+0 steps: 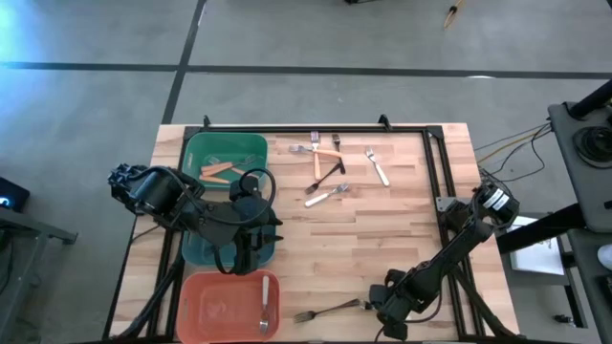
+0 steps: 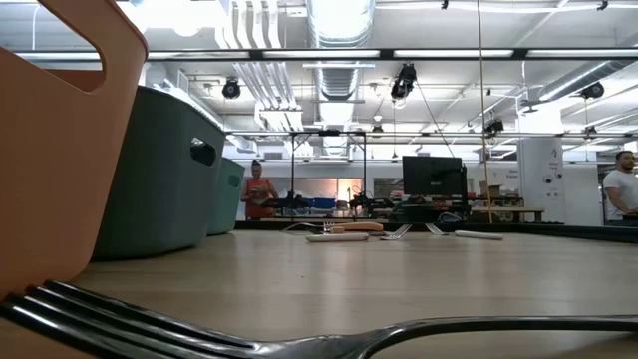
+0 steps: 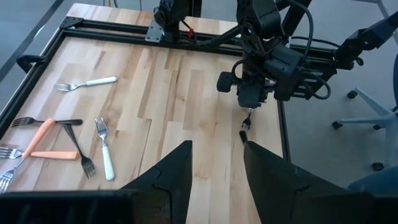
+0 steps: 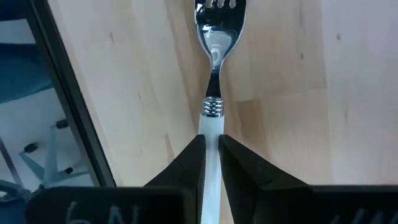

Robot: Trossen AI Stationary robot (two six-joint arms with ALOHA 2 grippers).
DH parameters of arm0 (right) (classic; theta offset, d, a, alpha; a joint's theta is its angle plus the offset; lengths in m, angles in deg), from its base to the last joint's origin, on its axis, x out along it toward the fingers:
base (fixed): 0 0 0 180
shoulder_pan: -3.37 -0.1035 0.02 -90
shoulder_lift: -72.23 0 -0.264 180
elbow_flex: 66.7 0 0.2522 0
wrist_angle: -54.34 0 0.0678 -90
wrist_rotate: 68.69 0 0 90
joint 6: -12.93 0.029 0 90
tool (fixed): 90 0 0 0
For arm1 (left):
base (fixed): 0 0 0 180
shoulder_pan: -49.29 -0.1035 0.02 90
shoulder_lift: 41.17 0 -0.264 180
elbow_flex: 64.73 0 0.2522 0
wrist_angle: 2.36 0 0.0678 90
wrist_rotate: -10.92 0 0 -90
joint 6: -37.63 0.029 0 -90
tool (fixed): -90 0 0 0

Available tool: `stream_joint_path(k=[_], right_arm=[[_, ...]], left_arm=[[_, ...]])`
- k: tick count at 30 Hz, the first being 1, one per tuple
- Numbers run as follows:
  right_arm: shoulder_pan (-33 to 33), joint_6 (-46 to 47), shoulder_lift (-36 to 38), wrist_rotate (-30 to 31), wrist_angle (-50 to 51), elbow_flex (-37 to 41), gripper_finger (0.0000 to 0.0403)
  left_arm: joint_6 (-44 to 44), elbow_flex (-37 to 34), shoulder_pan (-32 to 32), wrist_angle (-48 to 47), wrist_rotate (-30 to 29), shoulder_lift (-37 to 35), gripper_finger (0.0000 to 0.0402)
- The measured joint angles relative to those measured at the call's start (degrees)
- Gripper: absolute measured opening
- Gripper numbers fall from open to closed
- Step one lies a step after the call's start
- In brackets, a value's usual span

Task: Sort silverware by color (type)
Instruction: Put the white fork into the orange bin

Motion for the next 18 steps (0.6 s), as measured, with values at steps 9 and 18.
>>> stream_joint_path(k=[9, 18], right_arm=[[0.79, 1.24, 0.11, -2.79, 0.22, -0.68, 0.0057], [1.9, 4.48, 0.43, -2.79, -0.14, -0.94, 0.0034]], left_arm=[[0.43, 0.0, 0.0, -1.16, 0.03, -0.02, 0.0127], [0.15, 0.0, 0.02, -2.38, 1.65, -0.07, 0.0127]])
